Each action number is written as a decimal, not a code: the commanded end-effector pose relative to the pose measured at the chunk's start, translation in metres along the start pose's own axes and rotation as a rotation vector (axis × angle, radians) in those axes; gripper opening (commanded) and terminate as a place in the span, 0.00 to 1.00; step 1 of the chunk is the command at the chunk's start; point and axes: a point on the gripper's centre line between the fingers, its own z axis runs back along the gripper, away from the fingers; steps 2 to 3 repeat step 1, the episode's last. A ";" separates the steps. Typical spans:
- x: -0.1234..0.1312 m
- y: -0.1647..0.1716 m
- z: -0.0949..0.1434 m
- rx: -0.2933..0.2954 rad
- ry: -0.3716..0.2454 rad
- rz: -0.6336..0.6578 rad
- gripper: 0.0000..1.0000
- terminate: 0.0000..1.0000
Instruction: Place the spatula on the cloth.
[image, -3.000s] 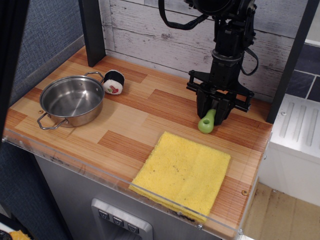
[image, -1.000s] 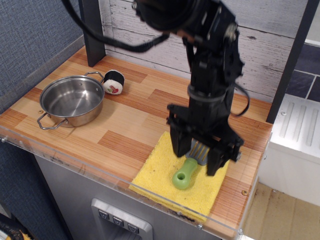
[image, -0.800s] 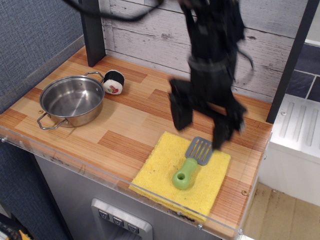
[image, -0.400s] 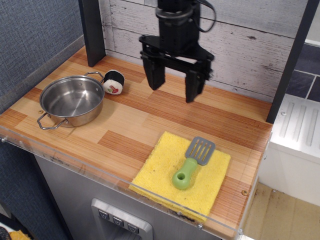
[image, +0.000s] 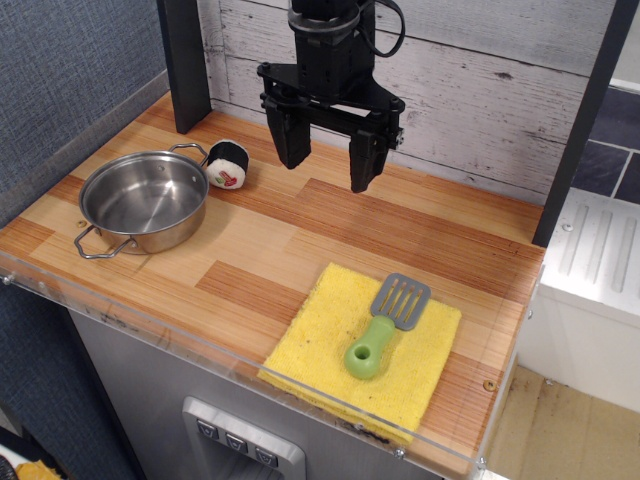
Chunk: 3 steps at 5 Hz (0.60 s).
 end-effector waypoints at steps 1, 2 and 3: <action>-0.001 0.003 0.020 0.008 -0.059 -0.003 1.00 1.00; -0.001 0.003 0.020 0.008 -0.059 -0.003 1.00 1.00; -0.001 0.003 0.020 0.008 -0.059 -0.003 1.00 1.00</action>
